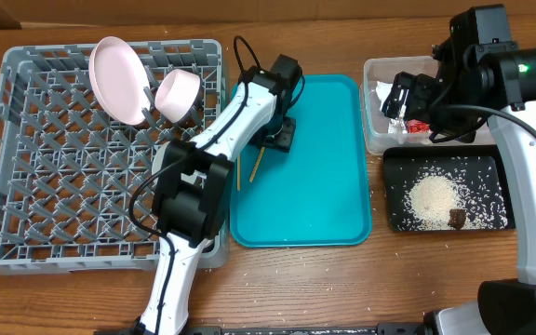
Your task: Sort waste into correct bins and load items into the dishwasher
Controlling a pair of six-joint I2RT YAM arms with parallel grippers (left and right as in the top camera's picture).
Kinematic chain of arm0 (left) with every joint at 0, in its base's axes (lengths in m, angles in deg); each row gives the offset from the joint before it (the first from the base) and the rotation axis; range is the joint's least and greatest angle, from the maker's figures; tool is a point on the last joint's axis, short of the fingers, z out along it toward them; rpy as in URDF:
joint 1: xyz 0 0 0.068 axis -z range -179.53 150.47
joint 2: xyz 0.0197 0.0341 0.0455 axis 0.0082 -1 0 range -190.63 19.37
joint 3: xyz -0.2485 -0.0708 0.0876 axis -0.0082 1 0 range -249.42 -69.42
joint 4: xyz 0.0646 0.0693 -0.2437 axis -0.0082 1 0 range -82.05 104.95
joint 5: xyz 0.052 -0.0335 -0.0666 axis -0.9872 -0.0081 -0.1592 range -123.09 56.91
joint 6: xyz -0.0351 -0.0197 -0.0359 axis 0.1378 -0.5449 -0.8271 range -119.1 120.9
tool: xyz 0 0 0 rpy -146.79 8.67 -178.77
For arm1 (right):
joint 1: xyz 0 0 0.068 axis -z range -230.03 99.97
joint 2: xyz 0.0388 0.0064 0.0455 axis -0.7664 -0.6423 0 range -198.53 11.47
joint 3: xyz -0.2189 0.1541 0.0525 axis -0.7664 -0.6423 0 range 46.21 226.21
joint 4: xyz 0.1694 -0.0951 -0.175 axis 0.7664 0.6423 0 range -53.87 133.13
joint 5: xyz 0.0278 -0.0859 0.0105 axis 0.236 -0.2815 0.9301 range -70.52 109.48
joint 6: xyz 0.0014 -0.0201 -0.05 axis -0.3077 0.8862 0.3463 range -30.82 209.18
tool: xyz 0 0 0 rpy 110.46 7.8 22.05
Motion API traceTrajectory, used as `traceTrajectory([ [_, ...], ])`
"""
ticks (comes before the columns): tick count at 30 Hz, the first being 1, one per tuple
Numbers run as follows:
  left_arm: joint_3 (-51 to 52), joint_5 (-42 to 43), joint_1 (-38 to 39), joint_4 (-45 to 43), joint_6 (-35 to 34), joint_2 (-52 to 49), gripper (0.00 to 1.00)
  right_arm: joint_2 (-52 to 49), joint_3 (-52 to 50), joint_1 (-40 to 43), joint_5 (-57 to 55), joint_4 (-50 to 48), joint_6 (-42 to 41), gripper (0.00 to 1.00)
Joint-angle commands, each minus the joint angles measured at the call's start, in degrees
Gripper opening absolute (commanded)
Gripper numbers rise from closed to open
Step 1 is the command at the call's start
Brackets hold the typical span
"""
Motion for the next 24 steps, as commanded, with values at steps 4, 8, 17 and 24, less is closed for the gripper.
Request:
traceTrajectory([
  [4,-0.04,-0.81,0.07,1.33,1.53,-3.78,0.45,0.15,-0.04,-0.13,-0.33,-0.20,-0.02,1.00],
  [8,-0.04,0.22,0.11,2.45,1.46,-4.74,0.04,0.15,-0.04,-0.15,-0.33,-0.20,-0.02,1.00],
  [17,-9.14,4.07,-2.38,10.43,-1.11,-1.25,0.04,0.15,-0.04,-0.13,-0.33,-0.20,-0.04,1.00],
  [24,-21.24,4.02,-7.98,20.68,-1.51,8.20,0.04,0.15,-0.04,-0.15,-0.33,-0.20,-0.02,1.00],
])
